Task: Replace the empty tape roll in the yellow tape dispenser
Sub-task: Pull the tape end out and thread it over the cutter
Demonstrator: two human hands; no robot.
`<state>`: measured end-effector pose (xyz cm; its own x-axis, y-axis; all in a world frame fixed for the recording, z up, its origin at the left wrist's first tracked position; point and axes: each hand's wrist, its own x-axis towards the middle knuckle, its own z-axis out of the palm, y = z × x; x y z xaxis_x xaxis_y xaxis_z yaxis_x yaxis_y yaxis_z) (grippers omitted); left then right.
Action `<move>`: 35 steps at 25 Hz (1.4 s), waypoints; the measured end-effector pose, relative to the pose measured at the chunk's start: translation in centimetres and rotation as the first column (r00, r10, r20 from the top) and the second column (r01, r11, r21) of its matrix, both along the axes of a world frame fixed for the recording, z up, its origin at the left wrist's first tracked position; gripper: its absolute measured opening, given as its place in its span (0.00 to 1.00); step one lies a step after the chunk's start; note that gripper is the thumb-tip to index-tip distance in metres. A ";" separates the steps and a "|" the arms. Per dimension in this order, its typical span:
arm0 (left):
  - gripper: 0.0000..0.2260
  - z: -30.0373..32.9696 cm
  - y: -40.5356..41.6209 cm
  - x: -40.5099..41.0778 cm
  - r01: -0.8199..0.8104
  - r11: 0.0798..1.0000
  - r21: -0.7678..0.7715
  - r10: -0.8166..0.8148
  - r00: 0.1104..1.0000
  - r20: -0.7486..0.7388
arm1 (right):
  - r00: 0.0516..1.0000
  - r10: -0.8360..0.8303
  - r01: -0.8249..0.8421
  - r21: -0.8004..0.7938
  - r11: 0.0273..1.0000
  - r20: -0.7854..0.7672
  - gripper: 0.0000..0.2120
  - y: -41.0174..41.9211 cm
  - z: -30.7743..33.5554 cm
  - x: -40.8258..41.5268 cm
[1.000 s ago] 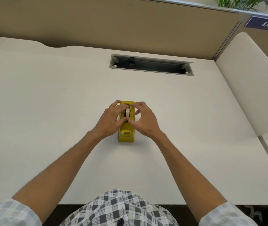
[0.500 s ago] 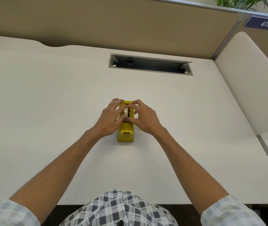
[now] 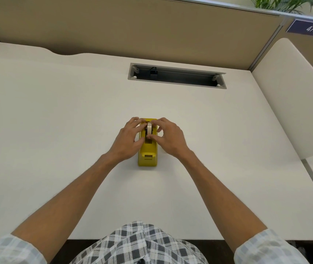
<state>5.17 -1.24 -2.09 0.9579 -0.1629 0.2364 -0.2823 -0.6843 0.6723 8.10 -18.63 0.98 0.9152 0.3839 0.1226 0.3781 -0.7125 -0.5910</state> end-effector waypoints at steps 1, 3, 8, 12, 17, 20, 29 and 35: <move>0.20 0.1 -0.1 -0.1 -0.012 1.000 -0.017 0.012 1.000 0.010 | 1.000 -0.012 0.012 0.031 0.999 -0.013 0.19 0.0 0.0 -0.1; 0.19 0.3 -0.3 -0.3 -0.040 0.998 -0.055 0.042 0.999 0.023 | 0.998 -0.035 0.039 0.095 0.995 -0.048 0.19 -0.1 0.2 -0.3; 0.22 1.0 -1.0 -0.9 -0.065 0.989 -0.133 0.069 0.997 0.031 | 0.985 -0.110 0.144 0.272 0.951 -0.135 0.17 0.1 1.2 -1.0; 0.18 1.6 -1.3 -1.4 -0.059 0.955 -0.290 0.074 0.997 0.038 | 0.965 -0.172 0.240 0.402 0.883 -0.199 0.14 0.5 1.9 -2.0; 0.13 2.0 -1.6 -2.0 -0.081 0.954 -0.288 0.079 0.997 -0.021 | 0.912 -0.267 0.374 0.361 0.854 -0.312 0.20 0.3 2.2 -2.2; 0.12 2.6 -1.5 -1.9 -0.068 0.921 -0.383 0.032 0.994 -0.100 | 0.925 -0.273 0.349 0.310 0.884 -0.263 0.21 0.0 2.2 -2.4; 0.12 3.8 -0.5 -1.6 -0.048 0.838 -0.544 -0.142 0.943 -0.302 | 0.953 0.009 0.103 0.350 0.931 -0.304 0.08 -2.1 2.8 -1.6; 0.12 3.9 -0.8 -1.7 -0.085 0.767 -0.635 -0.178 0.923 -0.340 | 0.941 0.031 0.117 0.409 0.905 -0.336 0.10 -2.7 2.7 -1.3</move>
<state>3.43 -2.03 1.82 0.9869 -0.1504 -0.0579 0.0492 -0.0608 0.9969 6.76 -21.31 3.69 0.9451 0.3235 -0.0466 0.0855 -0.3823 -0.9201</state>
